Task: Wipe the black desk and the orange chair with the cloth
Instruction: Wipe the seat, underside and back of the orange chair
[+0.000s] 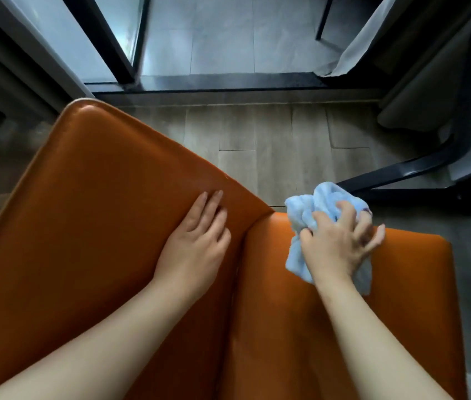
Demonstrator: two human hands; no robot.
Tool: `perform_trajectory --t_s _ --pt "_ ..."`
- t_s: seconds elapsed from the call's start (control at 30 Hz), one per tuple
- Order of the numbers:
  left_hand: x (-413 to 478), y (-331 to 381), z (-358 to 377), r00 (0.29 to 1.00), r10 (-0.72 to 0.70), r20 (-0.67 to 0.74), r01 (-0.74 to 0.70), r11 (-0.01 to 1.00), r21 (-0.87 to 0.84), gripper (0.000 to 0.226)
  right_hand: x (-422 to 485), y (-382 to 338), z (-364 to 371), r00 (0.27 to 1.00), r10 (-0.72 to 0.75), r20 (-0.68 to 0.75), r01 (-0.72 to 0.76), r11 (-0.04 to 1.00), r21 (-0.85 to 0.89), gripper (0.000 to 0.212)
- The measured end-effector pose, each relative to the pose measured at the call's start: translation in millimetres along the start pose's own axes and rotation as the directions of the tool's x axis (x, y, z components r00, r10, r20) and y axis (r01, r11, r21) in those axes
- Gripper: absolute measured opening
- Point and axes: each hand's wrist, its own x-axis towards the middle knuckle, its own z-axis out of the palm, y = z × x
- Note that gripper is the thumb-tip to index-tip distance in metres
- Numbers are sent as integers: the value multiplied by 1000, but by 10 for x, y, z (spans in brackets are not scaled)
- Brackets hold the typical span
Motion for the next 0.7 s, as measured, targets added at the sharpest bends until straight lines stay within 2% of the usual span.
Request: perform_trajectory --t_s 0.03,0.1,0.17,0.2,0.27,0.3,0.33,0.4,0.43,0.5,0.57,0.6,0.67,0.7 --pt "-20 4 -1 1000 10 14 -10 1000 3 52 -11 -57 -7 998 -66 -24 65 998 -12 12" --pt "-19 0 -19 999 20 33 -21 1000 10 48 -112 -223 65 953 -304 -11 300 945 -129 23" --pt "-12 -11 -25 999 34 19 -34 999 0 45 -253 -397 147 855 -502 129 519 828 -215 31" --pt "-14 -14 -20 999 41 4 -41 999 -3 44 -317 -446 189 808 -543 229 586 778 -227 29" --pt "-28 -19 -27 999 52 -12 -52 999 -13 45 -367 -454 359 693 -587 418 692 704 -159 12" --pt "-32 -22 -38 998 55 -10 -56 998 -12 45 -359 -449 425 677 -560 477 691 707 -151 14" --pt "-34 -28 -53 999 54 7 -54 999 -5 46 -361 -457 436 715 -542 442 658 735 -162 15" --pt "-42 -25 -57 998 53 42 -53 999 10 50 -360 -512 356 828 -493 269 553 799 -238 10" --pt "-43 -18 -42 998 50 42 -51 999 13 52 -372 -525 358 833 -497 243 549 795 -257 11" --pt "-38 -22 -46 999 31 36 -32 999 16 51 -432 -483 405 782 -553 288 620 743 -254 22" --pt "-42 -23 -39 999 19 33 -19 1000 10 49 -475 -411 473 721 -595 354 677 714 -178 39" --pt "-41 -23 -34 999 18 38 -18 1000 0 48 -496 -403 499 717 -593 367 681 708 -187 42" --pt "-50 -13 -38 998 20 62 -18 999 -26 46 -520 -415 517 705 -599 379 699 678 -228 36" --pt "-74 -1 -35 997 31 69 -27 998 -49 46 -550 -433 543 675 -611 413 723 659 -206 32"
